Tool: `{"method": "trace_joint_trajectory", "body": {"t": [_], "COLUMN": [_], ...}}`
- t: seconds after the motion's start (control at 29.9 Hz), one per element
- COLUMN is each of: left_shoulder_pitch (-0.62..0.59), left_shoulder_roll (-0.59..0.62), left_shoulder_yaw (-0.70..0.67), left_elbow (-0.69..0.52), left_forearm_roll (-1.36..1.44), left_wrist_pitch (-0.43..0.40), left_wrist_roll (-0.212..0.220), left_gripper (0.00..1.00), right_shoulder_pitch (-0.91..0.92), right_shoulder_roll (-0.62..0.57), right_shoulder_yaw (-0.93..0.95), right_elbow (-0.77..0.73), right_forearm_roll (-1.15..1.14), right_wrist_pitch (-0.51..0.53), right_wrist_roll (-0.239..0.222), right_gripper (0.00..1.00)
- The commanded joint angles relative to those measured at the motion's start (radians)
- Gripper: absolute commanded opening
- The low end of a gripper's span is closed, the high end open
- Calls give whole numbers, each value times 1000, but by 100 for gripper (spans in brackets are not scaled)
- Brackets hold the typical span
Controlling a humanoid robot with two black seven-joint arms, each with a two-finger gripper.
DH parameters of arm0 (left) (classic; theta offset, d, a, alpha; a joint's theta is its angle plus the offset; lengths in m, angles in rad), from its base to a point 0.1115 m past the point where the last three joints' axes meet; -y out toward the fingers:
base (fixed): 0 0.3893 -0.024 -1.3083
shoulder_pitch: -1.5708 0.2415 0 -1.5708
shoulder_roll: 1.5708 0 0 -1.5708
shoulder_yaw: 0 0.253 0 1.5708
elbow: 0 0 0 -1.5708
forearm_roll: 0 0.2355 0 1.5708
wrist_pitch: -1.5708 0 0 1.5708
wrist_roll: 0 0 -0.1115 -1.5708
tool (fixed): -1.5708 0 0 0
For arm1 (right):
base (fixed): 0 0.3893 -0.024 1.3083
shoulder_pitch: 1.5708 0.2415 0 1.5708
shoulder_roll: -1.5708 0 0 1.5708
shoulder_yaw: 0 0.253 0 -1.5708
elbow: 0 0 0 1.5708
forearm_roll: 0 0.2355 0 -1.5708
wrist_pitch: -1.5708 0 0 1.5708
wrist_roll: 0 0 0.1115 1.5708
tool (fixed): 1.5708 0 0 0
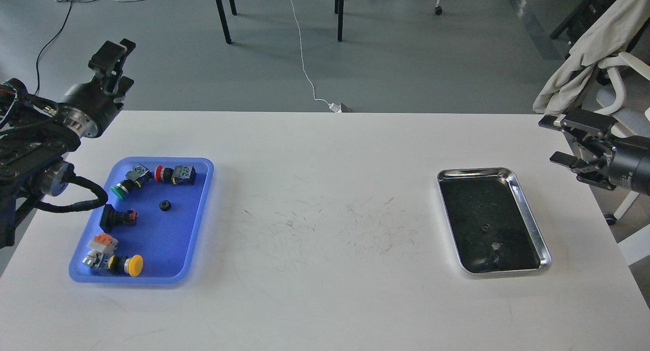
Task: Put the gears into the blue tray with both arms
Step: 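Move the right gripper over the metal tray, then lower the right gripper into the metal tray toward the small black part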
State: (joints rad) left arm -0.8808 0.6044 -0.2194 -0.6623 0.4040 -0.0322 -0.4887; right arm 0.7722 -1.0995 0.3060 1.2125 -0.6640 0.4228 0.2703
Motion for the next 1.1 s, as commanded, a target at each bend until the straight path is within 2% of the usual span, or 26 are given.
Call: {"method": "trace_joint_trajectory", "body": {"t": [0.0,0.17,0.3,0.33,0.47,0.6,0.8,0.9,1.07], "left_shoulder_pitch": [5,11,2,0,-4,-6,-6,-7,-17], "left_shoulder_roll": [-17,-12,-11,-11,-20,-28,-40,-63,-97], "left_shoulder_yaw": [-2,-23,-35,-35,-32,-41,-40,-49,-84], "left_elbow": [-3,-3,10,19,95,109,165,197,234], "left_forearm_roll": [-1,-40,-68,-71,-74,-88,-94,-108,-160], "left_wrist_pitch": [-9,-29,-237,-261,-288,-368,-454,-456,-456], "left_wrist_roll": [0,0,0,0,0,0,0,0,59], "left_gripper": [98,98,98,98,98,98,98,98,98], "right_shoulder_pitch": [1,2,7,6,7,9,10,15,19], "right_shoulder_roll": [0,3,3,3,3,9,32,38,38], "right_shoulder_yaw": [1,1,1,-1,-1,-2,-10,-13,-13], "right_elbow": [4,33,52,50,50,48,47,45,45], "right_forearm_roll": [-110,-123,-209,-236,-399,-537,-641,-666,-681], "right_wrist_pitch": [-1,8,28,28,30,31,31,31,27], "right_wrist_roll": [0,-2,0,0,7,17,27,32,33], "right_gripper": [98,98,98,98,98,98,98,98,98]}}
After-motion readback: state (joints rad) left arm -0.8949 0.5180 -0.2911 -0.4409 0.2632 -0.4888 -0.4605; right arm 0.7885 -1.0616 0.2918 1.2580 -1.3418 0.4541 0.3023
